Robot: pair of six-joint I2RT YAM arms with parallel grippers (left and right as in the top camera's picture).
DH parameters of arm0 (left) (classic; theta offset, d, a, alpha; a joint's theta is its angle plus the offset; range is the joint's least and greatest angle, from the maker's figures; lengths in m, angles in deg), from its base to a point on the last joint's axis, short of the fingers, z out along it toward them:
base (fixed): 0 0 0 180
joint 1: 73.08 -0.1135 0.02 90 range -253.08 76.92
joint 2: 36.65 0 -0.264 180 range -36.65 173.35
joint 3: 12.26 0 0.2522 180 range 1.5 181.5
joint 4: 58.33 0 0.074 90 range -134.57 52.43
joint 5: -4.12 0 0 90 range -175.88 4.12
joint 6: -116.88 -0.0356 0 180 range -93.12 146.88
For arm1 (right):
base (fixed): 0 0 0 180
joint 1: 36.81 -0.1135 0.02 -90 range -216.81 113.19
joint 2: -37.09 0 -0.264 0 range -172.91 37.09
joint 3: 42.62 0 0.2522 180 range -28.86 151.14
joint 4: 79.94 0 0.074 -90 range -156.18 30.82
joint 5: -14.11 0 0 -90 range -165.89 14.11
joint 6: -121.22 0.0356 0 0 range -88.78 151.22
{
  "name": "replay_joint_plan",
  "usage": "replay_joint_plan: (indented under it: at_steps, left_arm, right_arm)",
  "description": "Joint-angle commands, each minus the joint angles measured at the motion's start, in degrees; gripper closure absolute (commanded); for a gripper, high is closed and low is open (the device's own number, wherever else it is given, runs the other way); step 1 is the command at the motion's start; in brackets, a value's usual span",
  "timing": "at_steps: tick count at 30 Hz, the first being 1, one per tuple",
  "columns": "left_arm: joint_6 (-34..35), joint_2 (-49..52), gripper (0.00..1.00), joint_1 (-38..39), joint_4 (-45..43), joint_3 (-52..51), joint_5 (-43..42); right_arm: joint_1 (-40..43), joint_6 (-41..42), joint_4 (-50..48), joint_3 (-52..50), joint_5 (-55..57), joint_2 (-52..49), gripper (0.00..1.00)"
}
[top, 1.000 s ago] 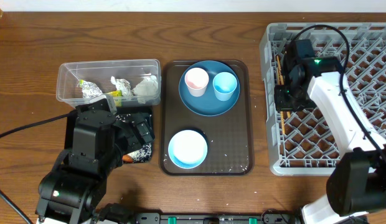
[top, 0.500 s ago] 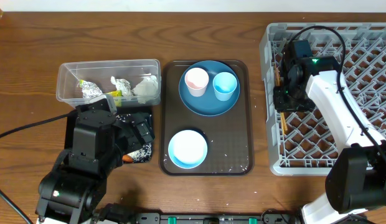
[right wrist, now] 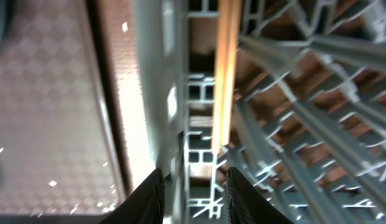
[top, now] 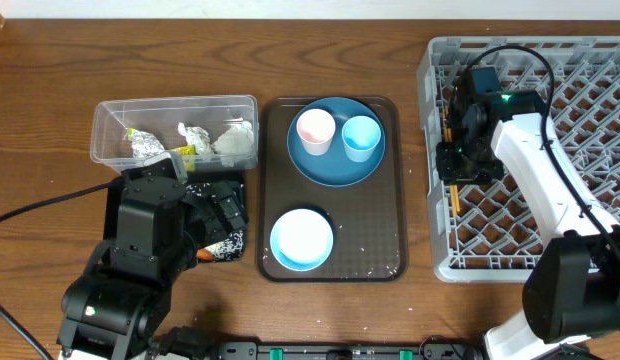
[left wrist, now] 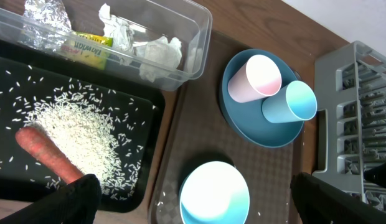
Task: Sort waste into correct bins and load items into the dishwasher rack
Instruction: 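Insert the second chopstick into the dish rack with the right gripper, then move the left gripper to the light-blue bowl and grasp its rim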
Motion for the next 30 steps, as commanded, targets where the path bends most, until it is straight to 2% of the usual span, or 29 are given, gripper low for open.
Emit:
replay_joint_plan:
  at_steps: [1,7,16,20,30]
  left_arm:
    - [-0.61,-0.15,0.0,-0.22,0.02,1.01,0.94]
    - [-0.61,-0.13,0.0,-0.22,0.04,1.01,0.94]
    - [-0.61,-0.15,0.0,-0.22,0.02,1.01,0.94]
    - [-0.61,-0.15,0.0,-0.22,0.04,1.01,0.94]
    - [-0.61,-0.15,0.0,-0.22,0.02,1.01,0.94]
  right_arm:
    - [0.2,-0.09,0.5,2.93,-5.53,2.38,0.69]
    - [-0.92,-3.43,0.39,4.42,-12.63,7.15,0.69]
    - [-7.72,-6.84,0.87,4.42,-12.94,11.08,0.68]
    - [-9.57,-6.67,2.82,4.42,-12.92,11.08,0.63]
    - [-6.71,-6.67,10.73,4.42,-12.9,15.67,0.6]
